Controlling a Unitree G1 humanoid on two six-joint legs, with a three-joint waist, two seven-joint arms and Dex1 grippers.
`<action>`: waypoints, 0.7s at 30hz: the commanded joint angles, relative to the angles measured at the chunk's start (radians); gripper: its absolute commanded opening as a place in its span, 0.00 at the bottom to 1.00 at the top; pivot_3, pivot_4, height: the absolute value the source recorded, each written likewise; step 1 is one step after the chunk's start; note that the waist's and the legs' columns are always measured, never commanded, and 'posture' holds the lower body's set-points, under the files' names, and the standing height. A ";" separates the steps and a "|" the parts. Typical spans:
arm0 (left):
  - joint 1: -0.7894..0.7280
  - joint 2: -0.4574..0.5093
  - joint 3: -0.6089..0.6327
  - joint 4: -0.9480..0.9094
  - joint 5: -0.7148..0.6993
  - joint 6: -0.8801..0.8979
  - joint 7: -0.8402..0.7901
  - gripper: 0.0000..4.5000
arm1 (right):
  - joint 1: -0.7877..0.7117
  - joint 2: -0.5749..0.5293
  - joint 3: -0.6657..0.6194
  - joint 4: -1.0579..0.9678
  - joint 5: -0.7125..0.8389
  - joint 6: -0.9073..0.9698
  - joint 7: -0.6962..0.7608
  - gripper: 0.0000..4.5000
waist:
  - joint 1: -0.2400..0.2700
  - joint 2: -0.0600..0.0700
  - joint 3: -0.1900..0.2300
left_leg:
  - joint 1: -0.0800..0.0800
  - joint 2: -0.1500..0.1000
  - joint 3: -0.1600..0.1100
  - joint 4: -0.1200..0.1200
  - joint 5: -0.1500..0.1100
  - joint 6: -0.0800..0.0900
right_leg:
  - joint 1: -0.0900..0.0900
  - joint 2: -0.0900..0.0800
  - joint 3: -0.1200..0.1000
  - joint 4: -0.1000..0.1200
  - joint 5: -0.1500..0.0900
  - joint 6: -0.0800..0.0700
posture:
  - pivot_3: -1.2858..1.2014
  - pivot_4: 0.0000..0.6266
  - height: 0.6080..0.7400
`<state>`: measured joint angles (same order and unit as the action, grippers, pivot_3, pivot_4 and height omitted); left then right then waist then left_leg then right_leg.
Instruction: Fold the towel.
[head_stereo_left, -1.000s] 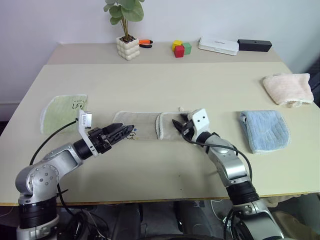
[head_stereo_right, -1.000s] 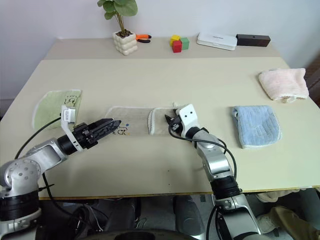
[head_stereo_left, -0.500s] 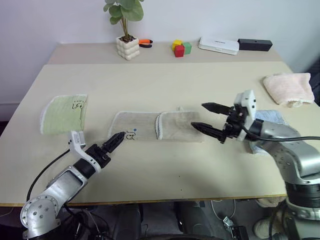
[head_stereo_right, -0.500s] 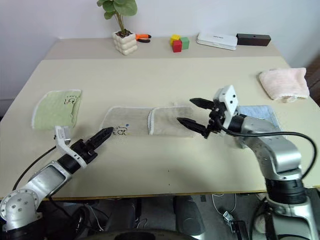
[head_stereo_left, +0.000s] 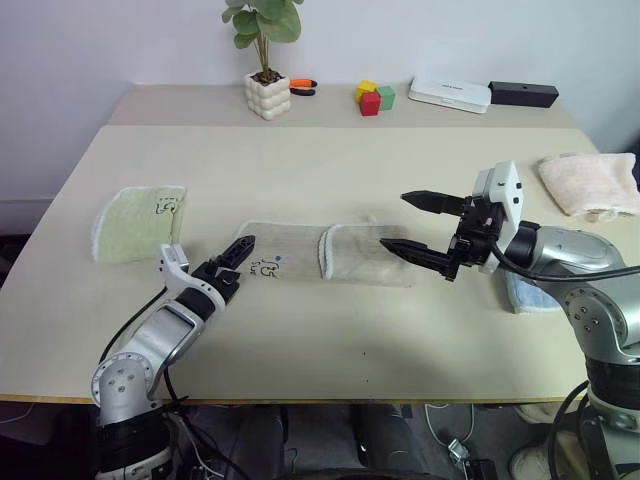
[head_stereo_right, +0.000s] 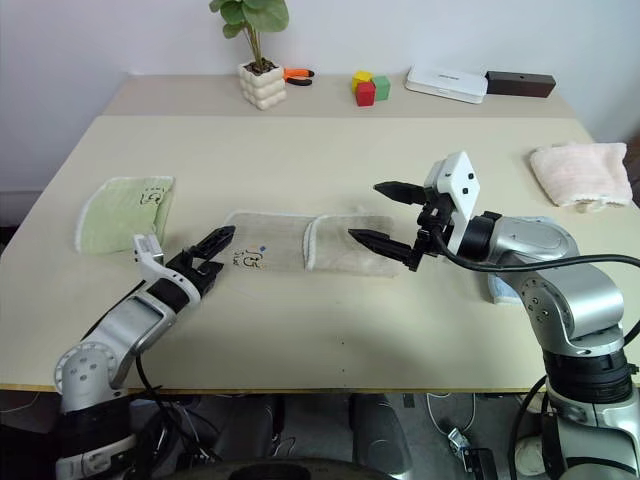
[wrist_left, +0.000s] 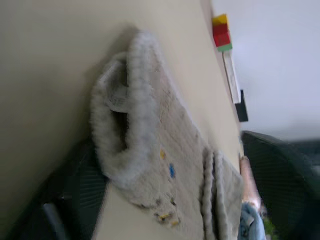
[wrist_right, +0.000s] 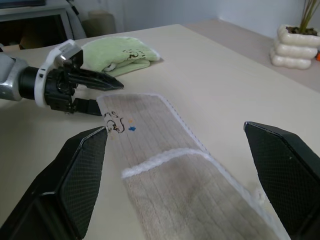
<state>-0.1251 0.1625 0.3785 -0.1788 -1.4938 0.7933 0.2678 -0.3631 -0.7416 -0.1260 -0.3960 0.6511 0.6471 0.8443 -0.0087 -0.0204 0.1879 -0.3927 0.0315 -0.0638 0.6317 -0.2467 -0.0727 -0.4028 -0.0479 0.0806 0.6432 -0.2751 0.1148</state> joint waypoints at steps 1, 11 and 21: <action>-0.032 -0.002 -0.012 0.019 0.004 -0.014 0.000 0.45 | 0.019 -0.024 -0.035 0.001 -0.018 -0.018 -0.004 1.00 | -0.001 0.000 0.000 | 0.000 0.000 0.000 0.000 0.000 0.000 | 0.000 0.000 0.000 0.000 0.000 0.000 | 0.52 0.24 1.00; -0.159 0.103 -0.137 -0.052 0.090 0.059 -0.174 0.01 | 0.234 -0.132 -0.310 -0.066 0.131 0.005 0.139 1.00 | 0.004 -0.001 0.001 | -0.002 0.000 0.000 0.000 0.000 0.000 | 0.000 0.000 -0.001 -0.004 0.000 0.000 | 0.52 0.24 1.00; -0.528 0.093 -0.548 0.166 0.519 0.027 -0.650 0.01 | 0.330 -0.121 -0.406 -0.095 0.074 -0.119 0.119 1.00 | -0.006 0.000 0.000 | -0.001 0.000 0.000 -0.001 0.000 0.000 | 0.005 0.001 0.000 -0.011 0.001 0.000 | 0.52 0.24 1.00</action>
<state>-0.6328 0.2651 -0.1356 -0.0296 -1.0297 0.8469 -0.3059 -0.0313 -0.8661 -0.5169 -0.4528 0.7317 0.5560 0.9767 -0.0151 -0.0208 0.1884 -0.3934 0.0313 -0.0639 0.6302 -0.2468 -0.0727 -0.3977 -0.0469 0.0804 0.6315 -0.2740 0.1152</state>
